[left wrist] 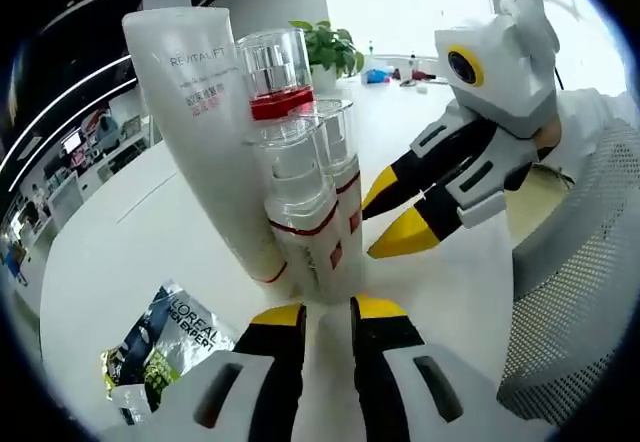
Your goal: Arrange the skincare products in the storage area until every visible bottle or jar stands upright without overlapping.
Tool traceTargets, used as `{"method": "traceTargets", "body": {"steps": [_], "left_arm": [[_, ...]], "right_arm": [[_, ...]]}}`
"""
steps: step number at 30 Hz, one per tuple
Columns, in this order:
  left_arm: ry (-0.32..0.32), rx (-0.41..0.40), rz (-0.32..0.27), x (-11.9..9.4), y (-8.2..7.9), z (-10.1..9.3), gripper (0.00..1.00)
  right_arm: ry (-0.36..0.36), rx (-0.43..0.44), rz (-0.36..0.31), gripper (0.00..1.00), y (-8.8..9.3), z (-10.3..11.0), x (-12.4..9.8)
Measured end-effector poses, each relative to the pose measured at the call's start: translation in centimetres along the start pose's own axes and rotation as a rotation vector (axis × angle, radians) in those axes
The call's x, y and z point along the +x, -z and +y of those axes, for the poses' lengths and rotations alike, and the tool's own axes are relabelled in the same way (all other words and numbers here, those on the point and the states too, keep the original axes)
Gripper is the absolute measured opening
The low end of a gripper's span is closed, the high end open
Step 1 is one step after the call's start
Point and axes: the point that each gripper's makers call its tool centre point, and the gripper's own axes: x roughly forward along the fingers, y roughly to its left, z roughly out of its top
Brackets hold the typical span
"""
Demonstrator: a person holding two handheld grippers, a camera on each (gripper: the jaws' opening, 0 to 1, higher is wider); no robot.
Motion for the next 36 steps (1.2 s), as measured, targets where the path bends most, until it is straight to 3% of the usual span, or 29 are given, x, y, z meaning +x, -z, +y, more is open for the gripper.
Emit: {"method": "traceTargets", "body": {"steps": [5,10,15,21,27,32,36], "left_arm": [[-0.002,0.005,0.015,-1.2,0.3,0.9,0.2],[-0.018,-0.027,0.002,-2.9,-0.3,2.3,0.23],[-0.011,-0.046,0.004,-4.6,-0.3,3.2,0.34],[-0.037,-0.087,-0.033,-7.4,-0.8,4.4,0.48],[-0.072,-0.185,-0.088,-9.9,-1.0,5.3,0.53],[-0.083,-0.189,-0.081,-11.5,-0.2,6.1,0.59],[-0.087,-0.218,-0.098,-13.0,-0.4,6.2,0.64]], "right_arm": [[0.0,0.018,-0.008,0.21,0.1,-0.1,-0.8],[-0.001,0.019,-0.037,0.3,-1.1,0.2,-1.8],[-0.005,0.001,-0.069,0.4,-2.7,0.2,-2.5],[-0.015,-0.014,-0.097,0.54,-4.4,0.6,-3.6],[-0.024,-0.04,-0.096,0.63,-5.1,1.2,-4.3],[-0.036,-0.054,-0.077,0.74,-4.9,1.9,-4.6],[-0.035,-0.071,-0.072,0.77,-5.2,2.3,-4.9]]}}
